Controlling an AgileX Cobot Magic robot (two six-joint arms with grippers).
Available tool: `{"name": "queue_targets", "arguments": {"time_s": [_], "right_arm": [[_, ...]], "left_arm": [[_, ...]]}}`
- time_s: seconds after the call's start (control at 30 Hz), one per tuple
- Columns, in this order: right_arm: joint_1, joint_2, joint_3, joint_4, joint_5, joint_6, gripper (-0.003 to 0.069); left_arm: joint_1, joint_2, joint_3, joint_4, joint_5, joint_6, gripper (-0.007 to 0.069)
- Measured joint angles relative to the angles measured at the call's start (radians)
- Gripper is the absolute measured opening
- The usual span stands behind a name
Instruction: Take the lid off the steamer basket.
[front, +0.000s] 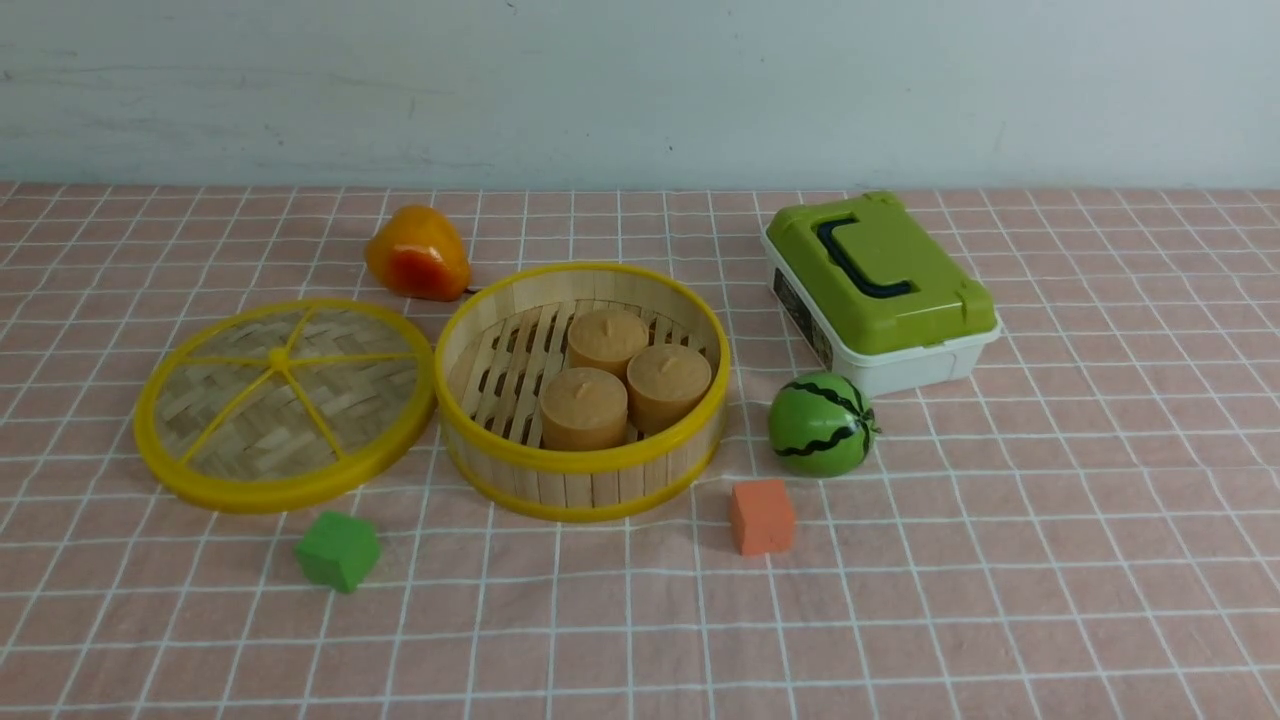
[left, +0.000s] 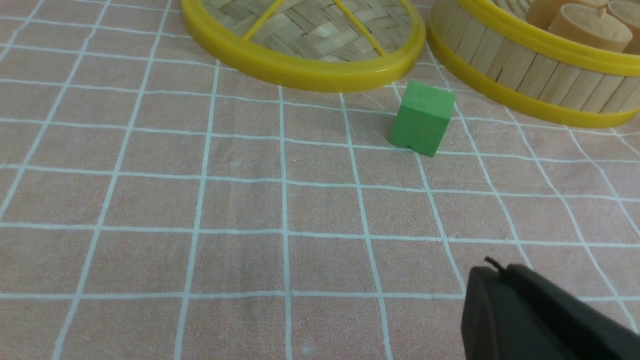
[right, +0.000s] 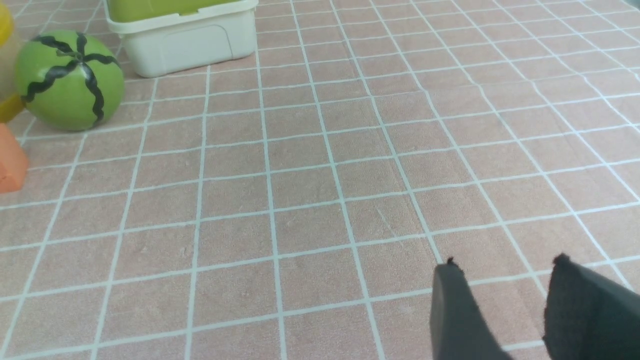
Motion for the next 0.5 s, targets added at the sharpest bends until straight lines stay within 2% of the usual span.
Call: {"name": "queue_targets", "arguments": {"time_s": [0.5], "right_arm": [[0.000,0.000,0.000,0.000,0.000,0.000,0.0242]], "left_arm": [[0.000,0.000,0.000,0.000,0.000,0.000,0.0008]]}}
